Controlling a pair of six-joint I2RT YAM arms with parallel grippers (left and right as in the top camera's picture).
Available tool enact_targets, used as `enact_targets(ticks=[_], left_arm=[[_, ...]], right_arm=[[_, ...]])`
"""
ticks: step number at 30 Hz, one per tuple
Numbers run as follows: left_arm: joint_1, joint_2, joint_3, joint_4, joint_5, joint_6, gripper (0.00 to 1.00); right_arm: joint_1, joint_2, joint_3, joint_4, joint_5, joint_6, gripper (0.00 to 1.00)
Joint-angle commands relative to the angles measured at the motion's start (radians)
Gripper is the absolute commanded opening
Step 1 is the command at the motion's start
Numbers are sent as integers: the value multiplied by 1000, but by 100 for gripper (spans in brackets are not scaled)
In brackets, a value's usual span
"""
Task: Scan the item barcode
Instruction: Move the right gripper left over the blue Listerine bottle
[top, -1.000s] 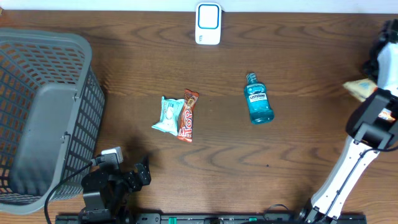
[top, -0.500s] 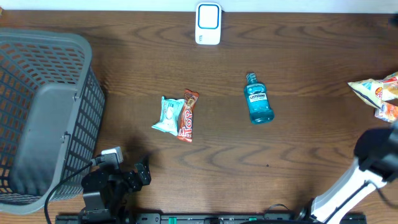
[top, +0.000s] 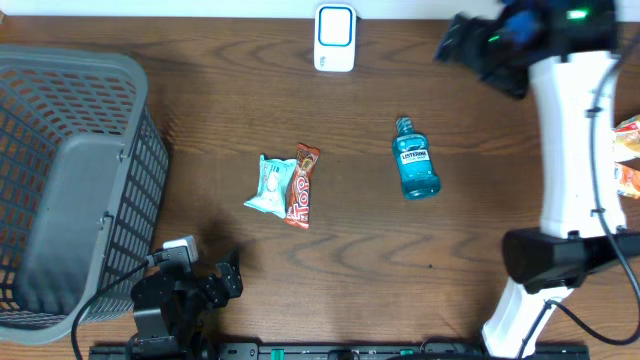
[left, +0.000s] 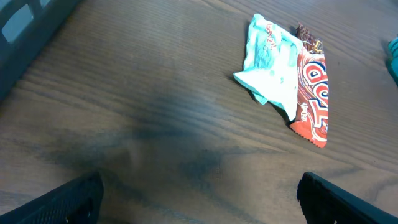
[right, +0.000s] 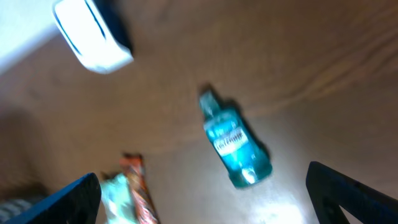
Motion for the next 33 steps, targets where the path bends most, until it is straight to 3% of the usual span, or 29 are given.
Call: enact_targets(ticks=[1,8,16,22,33], left_arm=[[4,-2,-4,-71,0,-2,98],[4,-2,-4,-71,0,-2,98],[4,-2,-4,-71,0,-2,98],[4,-2,-4,-71,0,-2,98],[4,-2,-4,-71,0,-2,98]], right_arm=[[136,2,-48,-24,148,-18,99],[283,2,-226,2,320,-18,99],[332,2,-473,130,327,-29,99],[325,2,-676,368,391,-30,99],[270,2,-953,815,483,-216,99]])
